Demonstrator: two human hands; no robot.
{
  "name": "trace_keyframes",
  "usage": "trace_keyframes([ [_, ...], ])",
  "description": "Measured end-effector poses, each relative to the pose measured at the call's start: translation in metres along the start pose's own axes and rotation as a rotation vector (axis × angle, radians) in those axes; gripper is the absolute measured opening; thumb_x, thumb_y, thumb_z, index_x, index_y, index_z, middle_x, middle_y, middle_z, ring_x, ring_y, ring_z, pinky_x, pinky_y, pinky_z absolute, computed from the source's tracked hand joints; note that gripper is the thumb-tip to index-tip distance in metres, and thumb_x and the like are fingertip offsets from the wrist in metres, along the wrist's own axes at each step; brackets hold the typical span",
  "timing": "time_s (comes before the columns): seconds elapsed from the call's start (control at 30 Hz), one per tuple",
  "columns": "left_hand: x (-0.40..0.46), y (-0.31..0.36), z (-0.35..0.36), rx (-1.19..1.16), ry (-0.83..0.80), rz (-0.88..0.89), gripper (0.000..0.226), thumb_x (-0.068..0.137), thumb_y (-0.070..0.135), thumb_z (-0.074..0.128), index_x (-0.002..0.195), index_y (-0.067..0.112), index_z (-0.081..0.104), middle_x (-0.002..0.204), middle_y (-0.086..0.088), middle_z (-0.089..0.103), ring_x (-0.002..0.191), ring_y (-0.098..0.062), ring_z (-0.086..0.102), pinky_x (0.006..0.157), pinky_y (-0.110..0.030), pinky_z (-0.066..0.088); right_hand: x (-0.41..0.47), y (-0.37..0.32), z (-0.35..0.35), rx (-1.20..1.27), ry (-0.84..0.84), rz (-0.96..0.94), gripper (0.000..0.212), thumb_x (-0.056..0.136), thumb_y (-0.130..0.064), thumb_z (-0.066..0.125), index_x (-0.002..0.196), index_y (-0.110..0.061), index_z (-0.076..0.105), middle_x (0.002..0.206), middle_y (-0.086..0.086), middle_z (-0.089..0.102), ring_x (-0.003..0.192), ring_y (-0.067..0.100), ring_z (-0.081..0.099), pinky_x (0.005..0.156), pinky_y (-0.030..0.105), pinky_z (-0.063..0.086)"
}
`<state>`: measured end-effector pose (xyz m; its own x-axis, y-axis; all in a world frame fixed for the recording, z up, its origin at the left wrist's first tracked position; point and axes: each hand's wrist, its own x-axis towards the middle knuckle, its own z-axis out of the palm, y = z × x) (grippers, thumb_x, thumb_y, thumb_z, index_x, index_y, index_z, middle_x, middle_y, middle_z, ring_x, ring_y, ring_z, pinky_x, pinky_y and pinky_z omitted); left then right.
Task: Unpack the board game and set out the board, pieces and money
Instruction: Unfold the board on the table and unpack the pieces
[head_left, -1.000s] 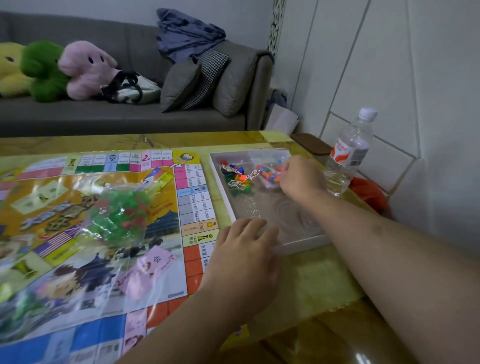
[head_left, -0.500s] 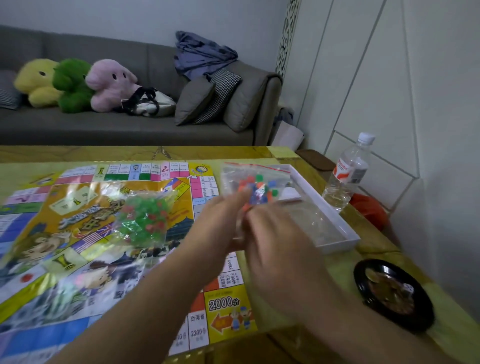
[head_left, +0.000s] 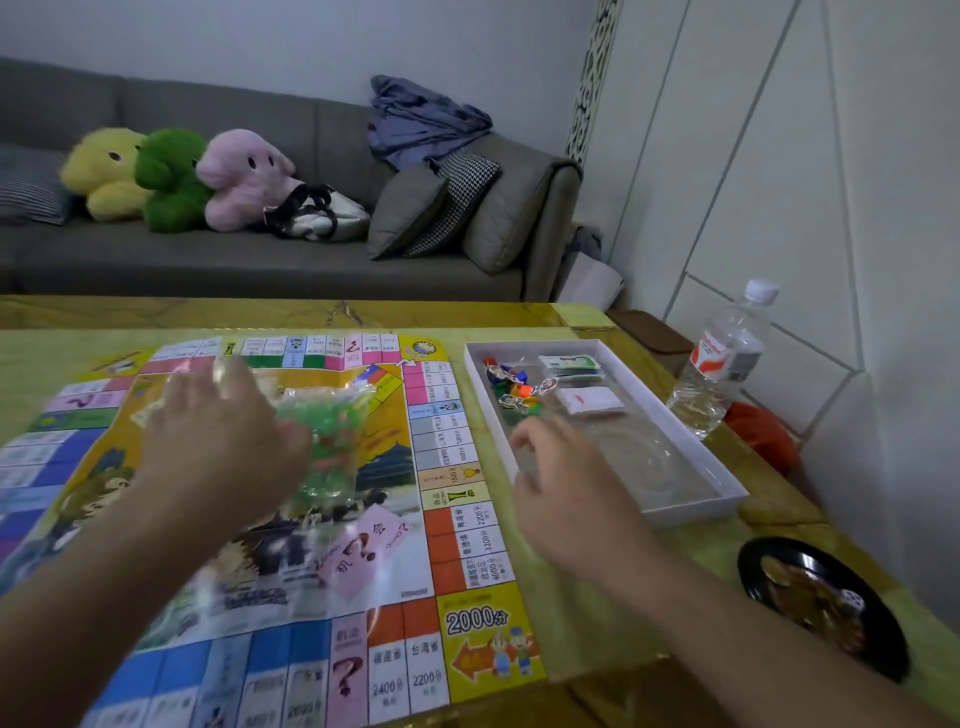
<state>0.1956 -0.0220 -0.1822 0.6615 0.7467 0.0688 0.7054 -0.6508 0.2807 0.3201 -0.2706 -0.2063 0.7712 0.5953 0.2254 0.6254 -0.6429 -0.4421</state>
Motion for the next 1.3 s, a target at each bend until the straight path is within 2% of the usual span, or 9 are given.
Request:
trace_keyframes([
  [0.07, -0.014, 0.025, 0.011, -0.04, 0.039, 0.192, 0.072, 0.1, 0.043, 0.054, 0.159, 0.016, 0.022, 0.168, -0.014, 0.018, 0.156, -0.034, 0.017, 0.126, -0.052, 0.022, 0.028, 0.008, 0.002, 0.025, 0.02, 0.073, 0.029, 0.097, -0.01, 0.058, 0.122, -0.024, 0.056, 0.123, -0.008, 0.053, 0.11, 0.013, 0.055, 0.09, 0.033, 0.051],
  [0.17, -0.032, 0.071, 0.041, -0.232, -0.056, 0.475, 0.045, 0.104, 0.028, 0.051, 0.147, 0.019, 0.045, 0.16, 0.0, 0.032, 0.145, -0.02, 0.036, 0.117, -0.036, 0.038, 0.075, 0.026, 0.004, 0.03, 0.019, 0.131, 0.037, 0.096, -0.002, 0.056, 0.129, -0.017, 0.057, 0.13, 0.002, 0.057, 0.116, 0.021, 0.056, 0.093, 0.04, 0.052],
  [0.3, -0.054, 0.129, 0.087, -0.221, -0.187, 0.701, 0.042, 0.106, 0.035, 0.043, 0.143, 0.015, 0.049, 0.151, -0.003, 0.039, 0.139, -0.021, 0.04, 0.115, -0.042, 0.041, 0.139, 0.048, 0.016, -0.065, -0.053, 0.1, 0.042, 0.106, -0.009, 0.05, 0.148, -0.013, 0.05, 0.152, 0.008, 0.051, 0.136, 0.028, 0.051, 0.108, 0.043, 0.045],
  [0.5, -0.057, 0.151, 0.121, -0.005, -0.172, 0.745, 0.065, 0.109, 0.042, 0.018, 0.162, 0.006, 0.009, 0.172, -0.014, 0.003, 0.16, -0.027, -0.009, 0.13, -0.047, 0.008, 0.19, 0.065, 0.052, -0.276, -0.297, -0.021, 0.052, 0.113, -0.042, 0.026, 0.152, -0.017, 0.049, 0.163, 0.004, 0.042, 0.15, 0.023, 0.035, 0.123, 0.046, 0.029],
  [0.8, -0.057, 0.145, 0.137, -0.006, -0.091, 0.787, 0.072, 0.104, 0.049, 0.004, 0.163, 0.008, 0.011, 0.173, -0.013, 0.006, 0.16, -0.029, -0.008, 0.129, -0.052, 0.006, 0.197, 0.08, 0.057, -0.233, -0.199, 0.023, 0.053, 0.106, -0.06, 0.036, 0.146, -0.028, 0.047, 0.149, 0.004, 0.045, 0.138, 0.027, 0.044, 0.112, 0.055, 0.042],
  [0.93, -0.056, 0.143, 0.144, -0.081, -0.052, 0.762, 0.072, 0.104, 0.051, 0.011, 0.157, 0.007, 0.032, 0.167, -0.015, 0.029, 0.159, -0.031, 0.013, 0.125, -0.054, 0.022, 0.198, 0.08, 0.062, -0.28, -0.217, 0.015, 0.058, 0.107, -0.06, 0.029, 0.147, -0.023, 0.048, 0.155, 0.006, 0.049, 0.141, 0.03, 0.041, 0.113, 0.052, 0.037],
  [1.1, -0.055, 0.142, 0.151, -0.091, -0.001, 0.739, 0.069, 0.106, 0.053, 0.019, 0.152, 0.008, 0.043, 0.161, -0.013, 0.043, 0.154, -0.029, 0.03, 0.12, -0.052, 0.034, 0.194, 0.08, 0.058, -0.224, -0.163, -0.039, 0.041, 0.107, -0.058, 0.036, 0.119, -0.026, 0.06, 0.129, 0.003, 0.063, 0.12, 0.027, 0.054, 0.101, 0.049, 0.046],
  [1.17, -0.055, 0.143, 0.15, -0.091, 0.003, 0.738, 0.07, 0.106, 0.054, 0.016, 0.154, 0.01, 0.04, 0.163, -0.012, 0.039, 0.156, -0.029, 0.027, 0.121, -0.052, 0.03, 0.191, 0.08, 0.058, -0.245, -0.162, -0.081, 0.033, 0.106, -0.059, 0.038, 0.098, -0.032, 0.056, 0.114, 0.0, 0.064, 0.109, 0.025, 0.057, 0.094, 0.048, 0.048],
  [1.3, -0.055, 0.144, 0.147, -0.078, -0.029, 0.751, 0.073, 0.105, 0.057, 0.01, 0.161, 0.012, 0.023, 0.171, -0.01, 0.02, 0.16, -0.026, 0.007, 0.127, -0.053, 0.014, 0.188, 0.082, 0.056, -0.223, -0.093, -0.114, 0.048, 0.101, -0.062, 0.047, 0.072, -0.023, 0.054, 0.077, -0.006, 0.064, 0.079, 0.019, 0.06, 0.064, 0.037, 0.041],
])
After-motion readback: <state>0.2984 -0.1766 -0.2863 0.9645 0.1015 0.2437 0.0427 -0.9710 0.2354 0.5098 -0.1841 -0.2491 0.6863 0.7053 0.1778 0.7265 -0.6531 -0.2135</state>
